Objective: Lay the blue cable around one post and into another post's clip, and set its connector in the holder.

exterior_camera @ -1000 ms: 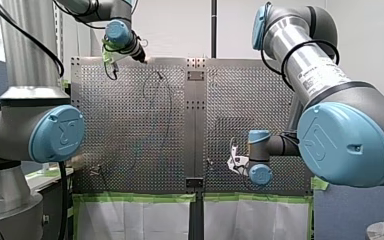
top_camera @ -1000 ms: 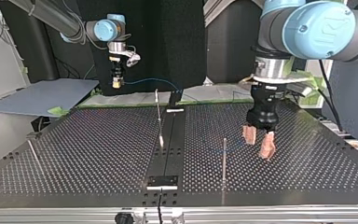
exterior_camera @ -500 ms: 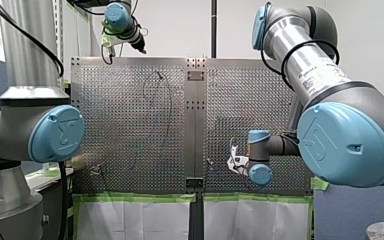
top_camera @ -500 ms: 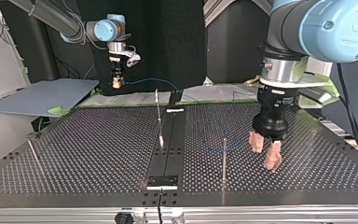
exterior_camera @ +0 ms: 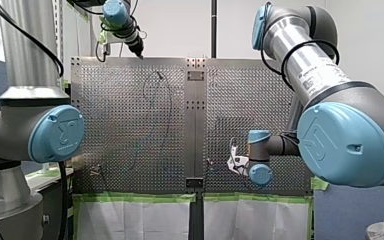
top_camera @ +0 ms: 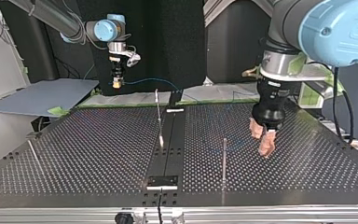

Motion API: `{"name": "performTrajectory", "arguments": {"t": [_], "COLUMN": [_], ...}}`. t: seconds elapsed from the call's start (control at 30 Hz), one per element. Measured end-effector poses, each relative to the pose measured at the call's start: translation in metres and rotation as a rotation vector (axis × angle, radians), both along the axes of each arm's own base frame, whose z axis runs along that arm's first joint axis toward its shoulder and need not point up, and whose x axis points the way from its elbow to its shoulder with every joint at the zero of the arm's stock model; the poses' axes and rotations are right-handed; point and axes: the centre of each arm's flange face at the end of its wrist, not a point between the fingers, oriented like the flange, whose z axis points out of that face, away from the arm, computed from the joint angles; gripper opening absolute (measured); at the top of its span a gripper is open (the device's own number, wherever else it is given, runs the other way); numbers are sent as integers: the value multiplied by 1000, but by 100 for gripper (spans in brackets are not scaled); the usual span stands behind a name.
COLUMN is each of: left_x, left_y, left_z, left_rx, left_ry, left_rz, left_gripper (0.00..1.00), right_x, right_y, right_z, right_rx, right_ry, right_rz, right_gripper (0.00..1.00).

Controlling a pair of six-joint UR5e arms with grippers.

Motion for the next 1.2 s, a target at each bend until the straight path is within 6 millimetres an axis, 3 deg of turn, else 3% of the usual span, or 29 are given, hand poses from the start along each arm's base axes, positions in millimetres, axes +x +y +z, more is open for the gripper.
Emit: {"name": "performTrajectory", "arguments": {"t": [0.57,1.2], "left_x": [-19,-20], "left_y": [3,3], "left_z": [-12,-13], "left_rx": [78,80], "left_ry": [154,164], "left_rz": [-11,-12], "left_gripper": [100,100], "right_x": [0,0], "right_y": [0,0], "right_z": [0,0], "right_rx": [2,2], "right_ry": [2,3], "right_rz": [0,0], "right_gripper": [0,0]}}
